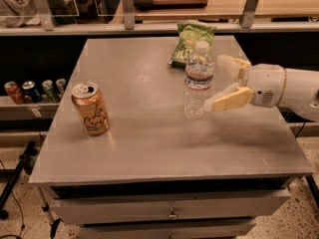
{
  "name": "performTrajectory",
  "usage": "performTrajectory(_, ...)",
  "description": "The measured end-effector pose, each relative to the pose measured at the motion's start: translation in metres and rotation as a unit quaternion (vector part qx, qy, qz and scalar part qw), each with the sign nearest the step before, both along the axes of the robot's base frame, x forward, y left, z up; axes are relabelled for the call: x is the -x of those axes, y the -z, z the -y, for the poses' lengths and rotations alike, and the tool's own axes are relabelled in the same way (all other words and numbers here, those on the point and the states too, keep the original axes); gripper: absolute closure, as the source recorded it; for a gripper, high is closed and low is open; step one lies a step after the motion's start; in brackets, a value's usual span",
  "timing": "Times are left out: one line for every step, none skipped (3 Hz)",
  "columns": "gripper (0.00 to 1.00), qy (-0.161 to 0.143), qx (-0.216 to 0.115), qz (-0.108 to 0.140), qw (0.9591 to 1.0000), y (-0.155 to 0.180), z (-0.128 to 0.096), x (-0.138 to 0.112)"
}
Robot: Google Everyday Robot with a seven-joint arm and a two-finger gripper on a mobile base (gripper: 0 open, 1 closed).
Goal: Place water bottle upright
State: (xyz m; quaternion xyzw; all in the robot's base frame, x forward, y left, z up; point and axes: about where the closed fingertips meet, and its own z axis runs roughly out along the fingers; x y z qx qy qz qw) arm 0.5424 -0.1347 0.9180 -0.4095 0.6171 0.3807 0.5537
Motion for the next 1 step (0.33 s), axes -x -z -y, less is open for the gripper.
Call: performTrajectory(0.00, 0.002, 0.007, -0.011, 0.9999, 0.0033, 0.0125, 0.0036)
